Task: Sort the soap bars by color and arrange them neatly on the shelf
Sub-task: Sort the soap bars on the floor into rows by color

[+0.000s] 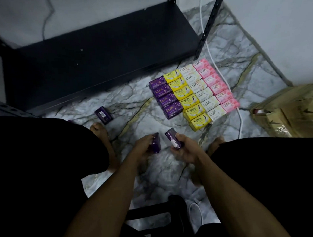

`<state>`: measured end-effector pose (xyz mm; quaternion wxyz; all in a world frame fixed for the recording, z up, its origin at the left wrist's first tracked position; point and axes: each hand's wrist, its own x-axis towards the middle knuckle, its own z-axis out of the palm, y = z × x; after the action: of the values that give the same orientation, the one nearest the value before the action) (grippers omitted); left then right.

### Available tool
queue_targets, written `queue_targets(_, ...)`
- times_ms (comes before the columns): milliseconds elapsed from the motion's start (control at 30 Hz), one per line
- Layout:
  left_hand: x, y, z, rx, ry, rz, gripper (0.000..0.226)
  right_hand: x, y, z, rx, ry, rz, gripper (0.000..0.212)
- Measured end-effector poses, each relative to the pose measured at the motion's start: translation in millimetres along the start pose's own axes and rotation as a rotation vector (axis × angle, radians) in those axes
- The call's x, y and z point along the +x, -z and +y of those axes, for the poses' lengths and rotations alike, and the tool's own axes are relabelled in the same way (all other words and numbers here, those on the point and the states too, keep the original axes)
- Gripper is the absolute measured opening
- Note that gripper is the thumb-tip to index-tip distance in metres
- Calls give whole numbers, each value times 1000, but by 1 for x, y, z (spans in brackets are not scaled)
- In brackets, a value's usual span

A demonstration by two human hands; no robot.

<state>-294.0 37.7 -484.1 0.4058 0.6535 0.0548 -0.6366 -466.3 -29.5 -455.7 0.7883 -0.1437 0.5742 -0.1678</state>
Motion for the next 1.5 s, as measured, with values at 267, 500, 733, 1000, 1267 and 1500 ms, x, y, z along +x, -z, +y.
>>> queue_targets(267, -44, -49, 59, -84, -244, -281, 22, -51, -34, -42, -187, 370, -127, 28)
queue_targets(500, -75, -58, 74, -34, -326, -208, 40, -84, -43, -53, -169, 491, -78, 39)
queue_targets(733, -88, -55, 76, -51, -420, -232, 38, -98, -41, -51, -312, 534, -108, 23)
queue_targets(1000, -98, -50, 83, -56, -426, -222, 14, -103, -38, -55, -82, 478, -148, 18)
queue_targets(1267, -95, -51, 71, -27, -460, -289, 51, -93, -44, -48, -217, 487, -88, 27)
queue_targets(1500, -86, -55, 61, 78, -482, -165, 44, -86, -47, -39, -366, 499, -9, 24)
